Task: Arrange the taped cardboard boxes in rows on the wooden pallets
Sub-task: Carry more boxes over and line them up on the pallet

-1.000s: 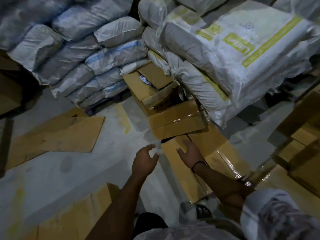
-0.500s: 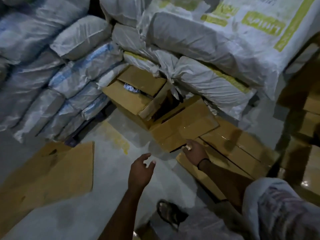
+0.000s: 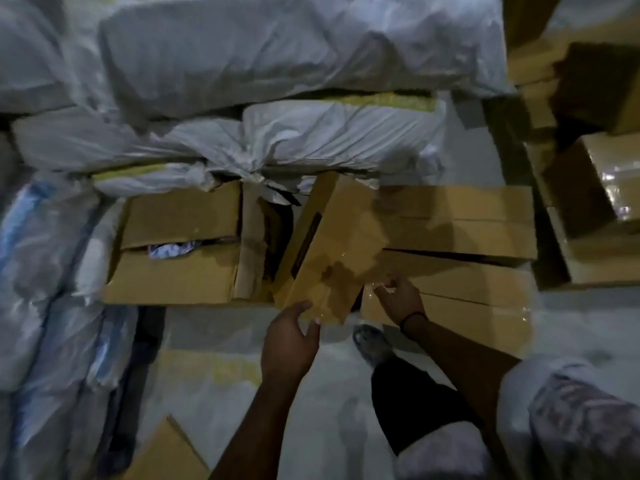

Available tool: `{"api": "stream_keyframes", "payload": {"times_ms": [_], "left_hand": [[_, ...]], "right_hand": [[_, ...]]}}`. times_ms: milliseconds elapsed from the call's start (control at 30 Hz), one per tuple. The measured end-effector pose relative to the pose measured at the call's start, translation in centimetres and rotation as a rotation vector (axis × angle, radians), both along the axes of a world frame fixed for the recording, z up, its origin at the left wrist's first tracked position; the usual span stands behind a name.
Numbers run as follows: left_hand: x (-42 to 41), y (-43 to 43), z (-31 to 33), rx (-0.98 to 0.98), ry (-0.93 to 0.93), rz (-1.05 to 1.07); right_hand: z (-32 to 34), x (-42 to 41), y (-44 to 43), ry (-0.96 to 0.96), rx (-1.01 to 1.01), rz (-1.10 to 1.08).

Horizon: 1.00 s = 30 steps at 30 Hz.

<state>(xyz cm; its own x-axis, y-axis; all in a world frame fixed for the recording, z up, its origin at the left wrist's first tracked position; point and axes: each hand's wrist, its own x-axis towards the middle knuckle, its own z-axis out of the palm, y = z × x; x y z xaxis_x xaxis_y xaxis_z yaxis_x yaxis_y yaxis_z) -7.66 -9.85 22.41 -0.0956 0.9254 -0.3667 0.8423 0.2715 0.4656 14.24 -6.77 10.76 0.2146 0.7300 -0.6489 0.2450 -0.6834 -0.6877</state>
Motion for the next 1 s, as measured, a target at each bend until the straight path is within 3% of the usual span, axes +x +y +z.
{"api": "stream_keyframes", "payload": {"times_ms": [267, 567, 767, 1000], "left_hand": [[-1.6, 13.0, -18.9, 0.073, 0.015, -0.311], [-1.8, 20.4, -33.1, -0.025, 0.183, -0.313], [-3.2, 20.5, -35.5, 0.069, 0.052, -0.198], [-7.3, 19.4, -29.6, 0.009, -0.095, -0.284]], "right_hand": [[-18.3, -5.3, 8.3, 0.066, -0.164, -0.273], [-33.6, -6.4, 16.8, 0.111, -0.135, -0.473], [-33.3, -7.5, 16.1, -0.001, -0.014, -0.509], [-21.8, -9.8, 8.8, -0.391, 0.196, -0.234]]}}
